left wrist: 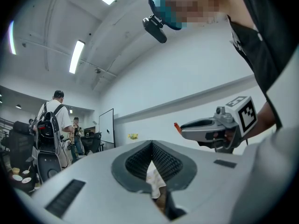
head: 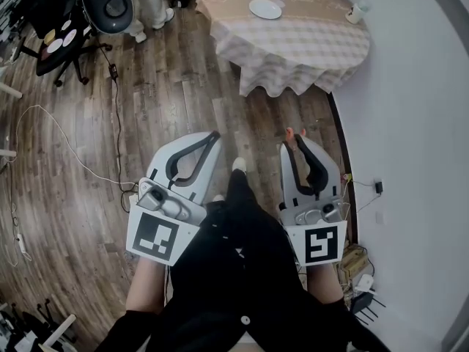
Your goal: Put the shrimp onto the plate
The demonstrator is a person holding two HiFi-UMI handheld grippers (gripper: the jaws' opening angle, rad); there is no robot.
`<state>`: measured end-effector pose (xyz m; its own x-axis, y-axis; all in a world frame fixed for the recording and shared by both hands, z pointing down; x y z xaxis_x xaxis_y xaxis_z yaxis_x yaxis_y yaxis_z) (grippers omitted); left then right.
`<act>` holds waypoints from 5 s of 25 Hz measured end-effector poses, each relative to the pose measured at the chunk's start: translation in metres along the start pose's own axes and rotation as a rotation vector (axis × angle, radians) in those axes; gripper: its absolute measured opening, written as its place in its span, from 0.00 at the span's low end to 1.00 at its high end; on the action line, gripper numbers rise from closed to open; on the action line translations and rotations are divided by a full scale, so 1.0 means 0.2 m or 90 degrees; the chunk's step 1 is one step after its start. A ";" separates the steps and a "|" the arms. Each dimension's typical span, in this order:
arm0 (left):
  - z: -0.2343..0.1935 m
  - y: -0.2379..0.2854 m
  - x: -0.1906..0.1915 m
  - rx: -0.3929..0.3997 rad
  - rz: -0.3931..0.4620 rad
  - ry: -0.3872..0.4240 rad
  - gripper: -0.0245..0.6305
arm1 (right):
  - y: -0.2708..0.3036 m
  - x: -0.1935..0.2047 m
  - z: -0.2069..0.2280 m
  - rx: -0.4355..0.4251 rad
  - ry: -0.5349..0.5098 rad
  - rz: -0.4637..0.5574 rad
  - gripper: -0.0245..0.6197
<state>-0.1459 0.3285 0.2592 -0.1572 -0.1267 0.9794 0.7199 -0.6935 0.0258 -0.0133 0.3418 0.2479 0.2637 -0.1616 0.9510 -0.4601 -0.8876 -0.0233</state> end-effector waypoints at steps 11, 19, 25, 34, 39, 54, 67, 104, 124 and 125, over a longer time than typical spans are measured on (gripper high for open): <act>-0.08 0.18 0.00 -0.012 -0.005 0.005 0.04 | 0.16 0.06 0.14 -0.014 0.001 0.009 0.11; -0.15 0.41 0.00 -0.016 -0.007 0.019 0.04 | 0.29 0.14 0.33 -0.016 0.015 0.016 0.11; -0.21 0.59 0.00 -0.024 -0.020 0.024 0.04 | 0.42 0.20 0.49 -0.030 0.028 0.017 0.11; -0.28 0.84 0.03 -0.054 -0.041 0.008 0.04 | 0.61 0.30 0.73 -0.060 0.037 0.023 0.11; -0.32 0.96 0.03 -0.069 -0.044 0.005 0.04 | 0.71 0.34 0.84 -0.076 0.038 0.034 0.11; -0.36 1.27 0.02 -0.085 -0.041 0.020 0.04 | 0.83 0.43 1.11 -0.084 0.042 0.047 0.11; -0.36 1.33 -0.01 -0.082 -0.025 -0.001 0.04 | 0.80 0.45 1.16 -0.064 0.048 0.053 0.11; -1.08 1.92 0.11 0.044 -0.005 0.011 0.04 | 1.56 0.50 1.45 0.041 0.014 -0.005 0.11; -1.49 2.24 0.27 0.132 -0.007 0.013 0.04 | 2.02 0.60 1.53 0.115 0.021 -0.045 0.11; -1.49 2.24 0.28 0.136 -0.005 0.017 0.04 | 2.02 0.61 1.53 0.115 0.023 -0.048 0.11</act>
<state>-0.0333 -0.2008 0.2650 -0.1794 -0.1421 0.9735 0.8450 -0.5289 0.0785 0.0916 -0.1690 0.2599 0.2600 -0.0789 0.9624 -0.2796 -0.9601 -0.0031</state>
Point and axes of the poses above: the fingertips, and each gripper's own axes: y forward along the fingers, z to its right, x out of its underside, the point moved 3 cm from there along -y, backward along the fingers
